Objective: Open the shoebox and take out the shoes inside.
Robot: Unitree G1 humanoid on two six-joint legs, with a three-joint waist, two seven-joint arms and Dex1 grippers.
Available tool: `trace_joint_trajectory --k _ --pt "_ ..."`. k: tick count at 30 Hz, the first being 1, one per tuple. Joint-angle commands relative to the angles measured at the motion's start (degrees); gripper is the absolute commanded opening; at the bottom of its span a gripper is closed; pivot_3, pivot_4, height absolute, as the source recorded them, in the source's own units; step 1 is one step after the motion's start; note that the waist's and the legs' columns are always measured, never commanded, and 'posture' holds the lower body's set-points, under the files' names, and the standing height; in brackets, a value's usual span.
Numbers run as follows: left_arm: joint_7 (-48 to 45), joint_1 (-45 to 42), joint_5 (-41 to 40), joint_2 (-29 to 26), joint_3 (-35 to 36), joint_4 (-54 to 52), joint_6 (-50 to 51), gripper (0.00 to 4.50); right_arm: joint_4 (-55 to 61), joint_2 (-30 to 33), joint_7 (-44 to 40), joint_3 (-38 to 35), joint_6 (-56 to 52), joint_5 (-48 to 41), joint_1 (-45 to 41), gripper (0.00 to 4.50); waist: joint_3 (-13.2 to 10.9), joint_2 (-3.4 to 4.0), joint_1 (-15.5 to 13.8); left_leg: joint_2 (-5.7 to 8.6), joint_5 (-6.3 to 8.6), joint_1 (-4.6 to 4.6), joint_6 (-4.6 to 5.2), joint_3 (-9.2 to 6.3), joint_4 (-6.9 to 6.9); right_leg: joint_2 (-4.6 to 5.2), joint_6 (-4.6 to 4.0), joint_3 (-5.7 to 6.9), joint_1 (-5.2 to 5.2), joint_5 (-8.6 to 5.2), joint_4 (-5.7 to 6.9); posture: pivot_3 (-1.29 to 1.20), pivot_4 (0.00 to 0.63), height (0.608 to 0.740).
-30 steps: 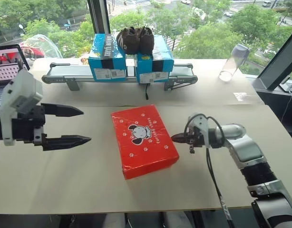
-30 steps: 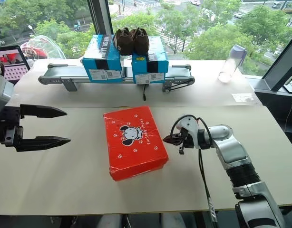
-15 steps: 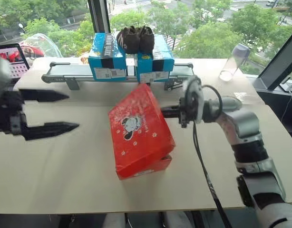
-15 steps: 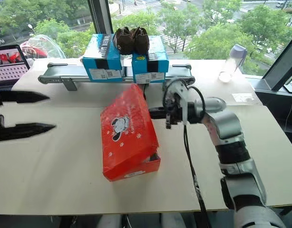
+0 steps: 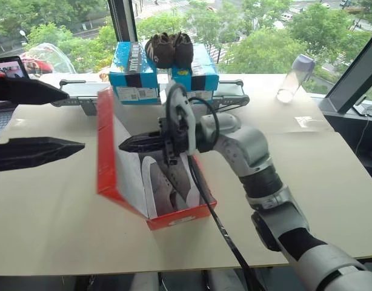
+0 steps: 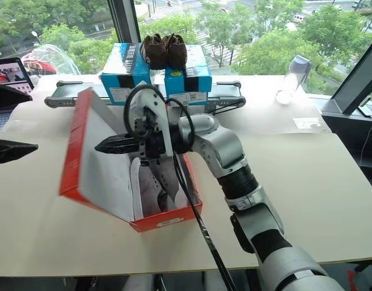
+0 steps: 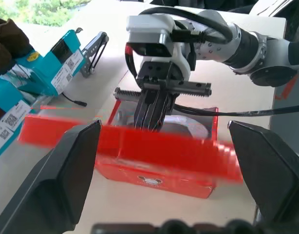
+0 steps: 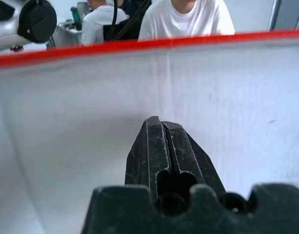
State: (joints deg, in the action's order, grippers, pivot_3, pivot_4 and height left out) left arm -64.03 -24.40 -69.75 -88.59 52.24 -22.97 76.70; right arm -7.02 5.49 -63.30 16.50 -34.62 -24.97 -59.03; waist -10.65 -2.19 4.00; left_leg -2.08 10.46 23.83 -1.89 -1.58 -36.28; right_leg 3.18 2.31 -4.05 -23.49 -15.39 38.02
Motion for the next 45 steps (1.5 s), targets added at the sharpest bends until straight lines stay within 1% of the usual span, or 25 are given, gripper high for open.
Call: trace_joint_trajectory --k 1,6,8,10,12,14,16,17,20,22,24,26,28,32,38,43,45 --pt "-2.17 -1.45 2.11 -3.43 2.74 1.16 1.81 4.47 -1.81 -1.44 1.05 1.57 4.28 2.78 -0.57 0.0 0.0 -0.02 0.04 0.0 0.0 0.0 0.0 0.0 0.0 0.0 0.0 0.0 0.0 0.0 0.0 0.0 0.15 0.74" --pt "-5.42 -1.68 4.1 -5.13 2.1 2.66 1.93 4.47 -3.97 -1.36 2.61 1.78 6.18 5.29 -0.31 0.0 0.0 -0.01 0.04 0.01 0.0 0.01 -0.01 0.01 0.04 0.01 -0.02 -0.01 -0.07 -0.01 0.01 0.0 0.15 0.74" --pt "-7.25 -0.96 5.37 -4.96 1.93 2.8 1.92 4.47 -3.93 -0.12 2.45 1.4 6.54 5.82 -0.4 0.0 0.0 -0.01 0.04 -0.01 0.0 0.01 -0.01 0.02 0.04 -0.01 -0.03 -0.01 -0.09 -0.01 0.02 0.0 0.15 0.74" --pt "-11.01 2.68 8.86 -3.19 2.74 1.2 2.35 4.47 -2.98 3.47 1.54 0.87 7.05 7.23 -0.78 0.0 -0.01 0.0 -0.06 -0.01 0.0 0.02 -0.01 0.03 0.04 0.0 -0.03 -0.01 -0.09 -0.02 0.02 0.0 0.15 0.74" --pt "-14.39 8.19 14.41 -0.84 3.83 -0.56 0.73 4.47 -1.33 7.06 2.03 0.16 5.23 8.2 -1.49 0.0 -0.03 0.03 -0.19 0.01 0.0 0.02 -0.01 0.04 0.05 0.02 -0.04 -0.01 -0.09 -0.03 0.0 0.0 0.15 0.74" --pt "-17.1 14.85 20.75 1.76 4.33 -1.75 -3.2 4.47 1.42 10.47 4.43 -0.91 -0.71 8.37 -2.42 0.0 -0.04 0.05 -0.18 0.03 -0.01 0.02 -0.02 0.05 0.05 0.04 -0.06 -0.01 -0.12 -0.03 0.04 0.0 0.15 0.74" --pt "-18.75 19.57 25.02 4.06 3.82 -1.98 -7.55 4.47 5.21 13.56 5.92 -1.83 -7.62 7.44 -2.72 0.0 -0.02 0.03 -0.09 -0.02 -0.03 0.1 -0.05 0.07 0.08 0.01 -0.16 -0.02 -0.25 -0.02 0.07 0.0 0.15 0.74" --pt "-19.23 21.07 26.47 5.04 3.32 -1.7 -9.61 4.47 6.97 14.59 6.64 -2.5 -11.78 6.35 -2.97 0.0 -0.03 0.03 0.0 -0.04 -0.05 0.31 -0.08 0.08 0.08 0.0 -0.52 -0.02 -0.52 0.18 0.12 0.0 0.15 0.74" --pt "-19.17 23.52 29.52 7.28 -0.33 0.2 -15.95 4.47 11.41 16.46 8.6 -5.81 -24.43 1.67 -3.81 0.0 -0.03 0.03 0.14 -0.16 -0.07 0.56 -0.11 0.12 0.1 -0.09 -0.66 -0.03 -0.86 0.26 0.18 0.0 0.15 0.74" --pt "-18.36 23.44 30.77 8.24 -4.54 2.03 -20.28 4.47 13.94 18.88 11.79 -3.53 -31.17 3.55 -3.36 0.0 -0.03 0.04 -0.04 -0.16 -0.07 0.55 -0.11 0.12 0.23 -0.09 -0.67 -0.03 -0.88 0.26 0.17 0.0 0.15 0.74" --pt "-17.93 22.84 31.33 8.71 -7.36 3.25 -22.97 4.47 15.21 21.93 12.48 1.49 -34.81 5.2 -3.74 0.0 -0.03 0.03 -0.13 -0.14 -0.07 0.53 -0.11 0.11 0.26 -0.08 -0.68 -0.02 -0.88 0.26 0.16 0.0 0.15 0.74" --pt "-17.07 21.22 31.05 9.19 -10.75 4.46 -25.19 4.47 14.48 21.63 12.55 1.53 -40.87 2.48 -4.56 0.0 -0.02 0.02 -0.11 -0.13 -0.07 0.55 -0.11 0.13 0.22 -0.06 -0.68 -0.02 -0.86 0.26 0.12 0.0 0.15 0.74" --pt "-16.54 19.86 30.74 9.58 -13.36 5.3 -26.74 4.47 13.8 20.19 13.09 0.1 -43.88 0.52 -5.26 0.0 -0.02 0.02 -0.05 -0.12 -0.07 0.57 -0.11 0.13 0.18 -0.05 -0.68 -0.02 -0.84 0.26 0.1 0.0 0.15 0.74" --pt "-15.4 17.68 30.97 10.13 -17.32 6.58 -29.03 4.47 11.17 14.43 16.42 -5.66 -51.4 -2.17 -7.75 0.0 -0.03 0.03 0.18 -0.16 -0.07 0.57 -0.1 0.14 0.19 -0.08 -0.69 -0.03 -0.89 0.26 0.17 0.0 0.15 0.74" --pt "-14.56 16.55 30.54 10.66 -19.09 6.57 -29.65 4.47 10.21 11.84 19.47 -8.74 -55.88 -4.23 -8.99 0.0 -0.02 0.02 -0.26 -0.12 -0.07 0.63 -0.1 0.1 0.19 -0.05 -0.68 0.01 -0.86 0.26 0.11 0.0 0.15 0.74" --pt "-14.22 16.98 30.59 11.26 -18.73 5.93 -29.63 4.47 10.65 12.8 20.71 -8.35 -55.41 -5.05 -8.77 0.0 -0.02 0.03 -0.11 -0.13 -0.07 0.62 -0.11 0.1 0.19 -0.06 -0.68 0.01 -0.87 0.26 0.13 0.0 0.15 0.74" --pt "-14.15 17.21 30.41 11.39 -18.52 5.54 -29.36 4.47 10.54 12.76 20.19 -9.98 -56.57 -6.36 -9.56 0.0 -0.02 0.03 -0.08 -0.13 -0.07 0.62 -0.1 0.1 0.19 -0.07 -0.68 0.01 -0.87 0.26 0.13 0.0 0.15 0.74"
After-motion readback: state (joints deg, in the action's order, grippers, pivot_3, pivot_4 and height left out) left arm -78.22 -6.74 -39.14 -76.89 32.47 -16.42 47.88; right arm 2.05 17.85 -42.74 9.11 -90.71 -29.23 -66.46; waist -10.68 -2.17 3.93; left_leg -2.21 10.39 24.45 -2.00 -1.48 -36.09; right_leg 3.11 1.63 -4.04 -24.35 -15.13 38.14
